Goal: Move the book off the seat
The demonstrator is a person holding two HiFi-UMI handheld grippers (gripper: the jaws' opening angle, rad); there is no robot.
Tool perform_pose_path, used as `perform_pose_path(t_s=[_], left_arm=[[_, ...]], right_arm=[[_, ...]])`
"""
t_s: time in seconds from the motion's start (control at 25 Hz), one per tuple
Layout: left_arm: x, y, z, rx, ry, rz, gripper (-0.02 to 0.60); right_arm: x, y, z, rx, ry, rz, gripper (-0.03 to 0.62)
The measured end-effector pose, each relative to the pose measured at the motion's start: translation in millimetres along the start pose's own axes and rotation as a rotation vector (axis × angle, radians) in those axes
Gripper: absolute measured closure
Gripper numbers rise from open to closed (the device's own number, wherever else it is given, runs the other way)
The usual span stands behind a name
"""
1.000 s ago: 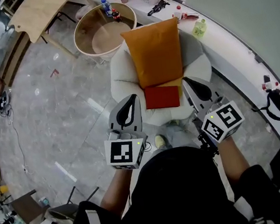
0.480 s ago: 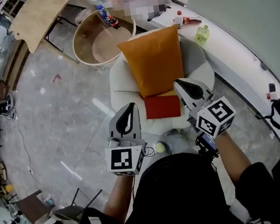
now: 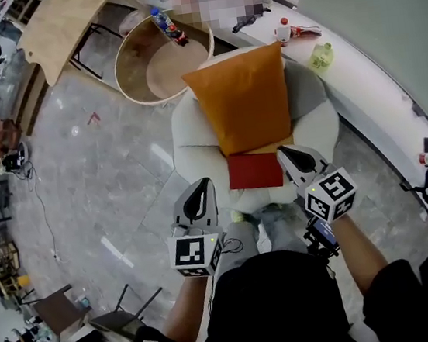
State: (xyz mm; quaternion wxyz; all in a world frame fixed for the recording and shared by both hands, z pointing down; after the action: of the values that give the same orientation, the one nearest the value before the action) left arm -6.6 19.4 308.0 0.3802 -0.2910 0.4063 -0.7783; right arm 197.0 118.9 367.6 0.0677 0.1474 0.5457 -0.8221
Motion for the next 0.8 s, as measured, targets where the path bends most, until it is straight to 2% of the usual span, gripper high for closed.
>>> perform_pose_path(t_s=[0.28, 0.44, 0.6, 0.8], left_arm=[[23, -47, 47, 0.115, -0.012, -0.042, 0.577], [50, -99, 77, 0.210, -0.019, -0.061, 0.577], [78, -159, 109, 0.319, -0.056, -0.123, 0.577], [108, -226, 149, 0.411, -0.086, -0.111, 0.577]], right_arm=[[-25, -43, 17, 0.060, -0.040, 0.065, 0.586], [-31, -81, 32, 0.093, -0.083, 0.078, 0.586], [-40, -122, 46, 0.137, -0.120, 0.115, 0.586], [-47, -172, 75, 0.164, -0.122, 0.129, 0.586]])
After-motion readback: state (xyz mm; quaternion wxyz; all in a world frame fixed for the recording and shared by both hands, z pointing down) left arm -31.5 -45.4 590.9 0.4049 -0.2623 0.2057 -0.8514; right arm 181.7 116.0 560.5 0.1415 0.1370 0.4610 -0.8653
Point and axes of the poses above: the fingertips, and each gripper's own axes: z forward along the fingers, x to its left, y out of its top, the point moved 6 cm from there along -z, backward along the fingers, and after that the axes turned 8 degrees about -z, right-handed, at the moved point
